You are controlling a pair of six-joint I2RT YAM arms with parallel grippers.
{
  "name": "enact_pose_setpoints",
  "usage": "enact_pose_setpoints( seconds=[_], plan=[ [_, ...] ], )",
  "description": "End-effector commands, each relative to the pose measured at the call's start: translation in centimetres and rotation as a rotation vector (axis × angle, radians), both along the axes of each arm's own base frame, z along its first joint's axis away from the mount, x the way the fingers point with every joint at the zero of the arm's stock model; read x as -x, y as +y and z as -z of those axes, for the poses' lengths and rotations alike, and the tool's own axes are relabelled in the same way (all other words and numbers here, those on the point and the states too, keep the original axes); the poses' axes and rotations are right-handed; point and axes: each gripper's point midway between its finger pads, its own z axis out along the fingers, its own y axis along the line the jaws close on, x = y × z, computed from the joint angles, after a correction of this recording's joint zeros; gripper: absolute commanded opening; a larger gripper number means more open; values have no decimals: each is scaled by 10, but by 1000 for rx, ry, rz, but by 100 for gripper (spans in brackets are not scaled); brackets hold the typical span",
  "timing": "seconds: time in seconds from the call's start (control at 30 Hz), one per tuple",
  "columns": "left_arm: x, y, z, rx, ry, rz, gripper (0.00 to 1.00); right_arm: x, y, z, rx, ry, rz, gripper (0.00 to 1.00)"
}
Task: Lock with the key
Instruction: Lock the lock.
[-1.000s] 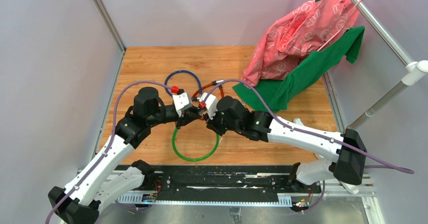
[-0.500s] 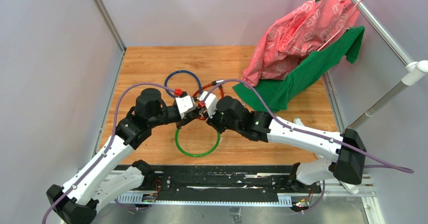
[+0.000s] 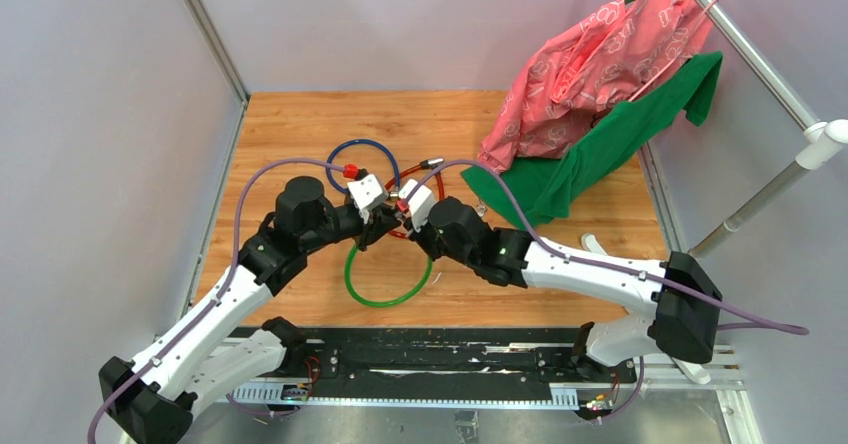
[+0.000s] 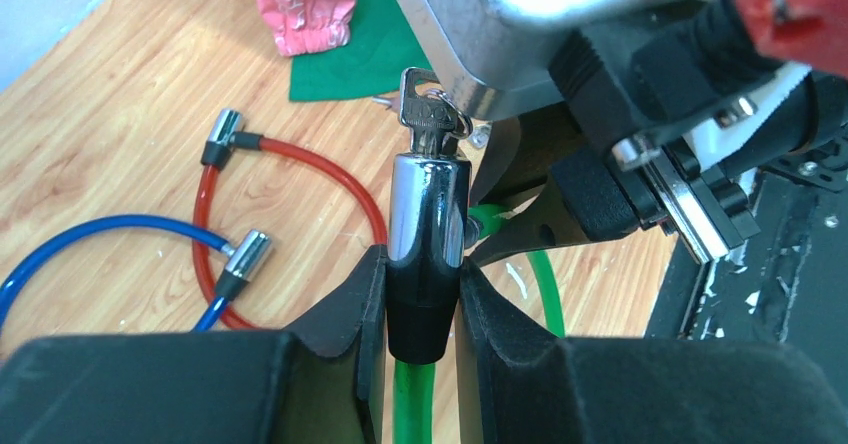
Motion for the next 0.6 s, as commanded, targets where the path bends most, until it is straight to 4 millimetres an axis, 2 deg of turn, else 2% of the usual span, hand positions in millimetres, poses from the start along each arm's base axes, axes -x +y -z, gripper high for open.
enact_pose_setpoints(
  seconds=[0.0, 0.07, 0.2, 0.27, 0.3, 0.47, 0.57],
  plan=[
    [25, 5, 61, -132, 183, 42, 0, -24, 37, -131, -442, -290, 24, 1],
    [15, 10, 56, -178, 94, 36, 0, -30, 40, -126, -430, -358, 17, 0],
    [-15, 30, 32, -368, -146, 20, 0, -42, 59, -121, -443, -466, -39, 0],
    [-22, 39, 23, -462, -216, 37, 0, -51, 67, -120, -463, -555, -36, 0],
    [-24, 42, 20, -493, -232, 42, 0, -56, 70, -111, -448, -565, -27, 0],
    [-27, 44, 17, -549, -282, 80, 0, -61, 75, -91, -426, -533, -10, 0],
    [-26, 40, 32, -531, -263, 88, 0, -57, 74, -79, -429, -484, -39, 0]
  ],
)
